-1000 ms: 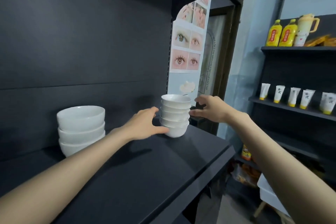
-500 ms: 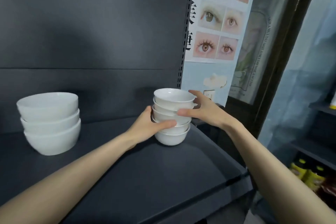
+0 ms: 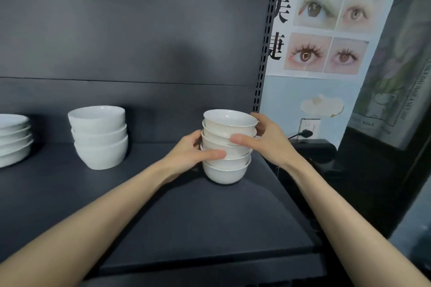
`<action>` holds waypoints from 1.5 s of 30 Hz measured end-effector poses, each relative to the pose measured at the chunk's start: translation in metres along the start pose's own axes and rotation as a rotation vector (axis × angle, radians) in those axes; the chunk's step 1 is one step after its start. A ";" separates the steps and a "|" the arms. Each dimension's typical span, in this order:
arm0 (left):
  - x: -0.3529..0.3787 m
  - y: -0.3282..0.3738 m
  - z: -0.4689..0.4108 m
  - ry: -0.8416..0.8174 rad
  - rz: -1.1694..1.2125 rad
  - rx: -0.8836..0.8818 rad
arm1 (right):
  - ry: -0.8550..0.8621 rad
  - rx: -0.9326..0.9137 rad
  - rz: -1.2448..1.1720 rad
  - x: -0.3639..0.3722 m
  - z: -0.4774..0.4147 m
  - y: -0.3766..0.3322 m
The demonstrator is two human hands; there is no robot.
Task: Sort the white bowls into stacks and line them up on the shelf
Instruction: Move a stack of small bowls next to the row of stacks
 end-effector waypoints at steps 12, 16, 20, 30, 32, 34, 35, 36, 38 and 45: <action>0.004 0.001 0.000 -0.073 -0.007 0.000 | 0.001 -0.006 0.008 -0.001 -0.002 0.000; 0.005 0.001 -0.001 -0.074 -0.002 0.003 | -0.010 0.004 0.004 0.001 -0.002 0.000; 0.005 -0.002 -0.001 -0.084 0.010 -0.006 | -0.012 0.025 -0.012 0.003 -0.001 0.003; 0.020 -0.016 0.007 -0.084 -0.005 -0.012 | -0.083 0.084 -0.165 0.011 0.006 0.019; 0.022 -0.012 0.010 -0.066 0.007 0.014 | -0.095 0.104 -0.196 0.014 0.008 0.024; 0.026 -0.009 0.013 -0.071 -0.003 0.034 | -0.107 0.095 -0.208 0.017 0.009 0.026; 0.029 -0.006 0.015 -0.071 -0.007 0.046 | -0.104 0.086 -0.207 0.018 0.009 0.027; 0.030 -0.005 0.017 -0.063 -0.003 0.051 | -0.098 0.076 -0.206 0.018 0.009 0.026; 0.029 -0.005 0.018 -0.030 0.019 0.047 | -0.076 0.066 -0.201 0.017 0.008 0.026; 0.004 -0.004 0.032 0.106 0.009 0.002 | -0.107 0.027 -0.190 0.027 0.002 0.013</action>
Point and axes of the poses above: each hand's wrist, its own z-axis away from the middle knuckle, its own x-axis out of the palm, y = z × x, the point moved 9 cm from there along -z, towards the middle knuckle, and after that the axes turned 8 degrees about -x, right-handed, at the moved point
